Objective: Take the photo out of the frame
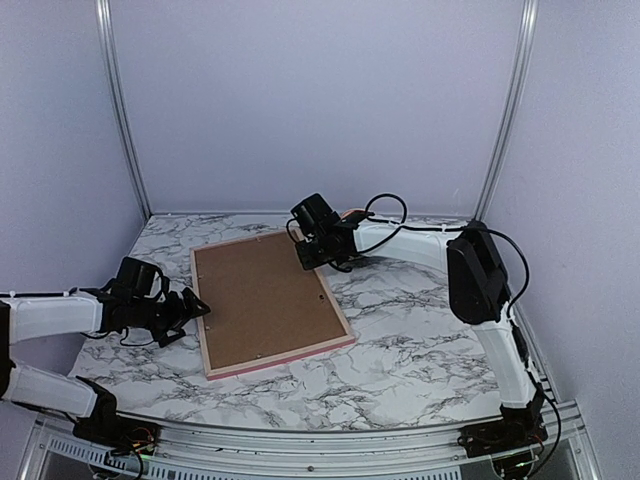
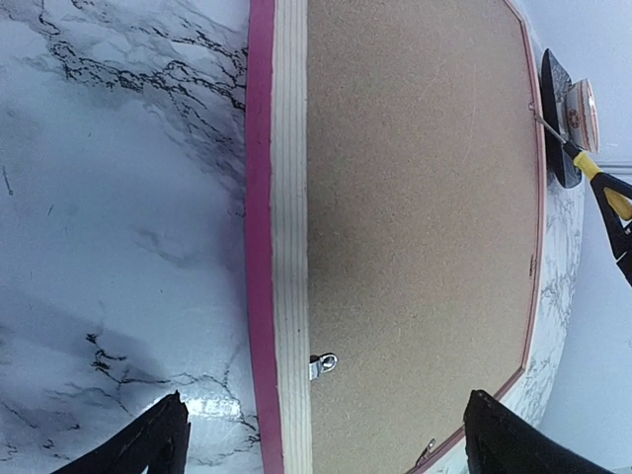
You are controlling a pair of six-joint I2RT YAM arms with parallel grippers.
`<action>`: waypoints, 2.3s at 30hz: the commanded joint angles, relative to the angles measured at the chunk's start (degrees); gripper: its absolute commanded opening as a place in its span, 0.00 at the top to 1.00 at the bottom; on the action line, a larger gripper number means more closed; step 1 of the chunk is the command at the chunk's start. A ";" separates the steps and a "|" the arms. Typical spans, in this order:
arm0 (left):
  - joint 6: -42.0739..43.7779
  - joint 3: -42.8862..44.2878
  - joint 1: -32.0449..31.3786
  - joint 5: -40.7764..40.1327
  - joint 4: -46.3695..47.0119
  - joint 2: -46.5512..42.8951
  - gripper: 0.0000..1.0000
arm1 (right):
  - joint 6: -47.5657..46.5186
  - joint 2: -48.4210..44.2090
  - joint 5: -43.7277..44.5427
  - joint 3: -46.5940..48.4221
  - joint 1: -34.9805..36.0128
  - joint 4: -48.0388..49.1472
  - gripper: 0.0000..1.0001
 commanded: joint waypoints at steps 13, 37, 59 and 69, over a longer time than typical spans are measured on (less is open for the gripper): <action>2.08 2.70 0.82 1.23 -4.47 -3.80 0.01 | -4.16 3.75 -3.89 5.15 -0.93 6.26 1.00; 2.73 3.33 0.82 2.63 -3.55 -6.74 0.01 | -8.86 -22.36 -26.28 -16.77 6.24 -6.10 1.00; 1.33 -0.14 0.74 2.50 -3.25 -8.17 0.01 | -16.07 -24.29 -42.40 -25.05 10.85 -10.86 1.00; 1.27 -0.53 0.68 3.03 -3.00 -7.87 0.01 | -16.68 -22.32 -42.67 -25.88 11.37 -9.70 1.00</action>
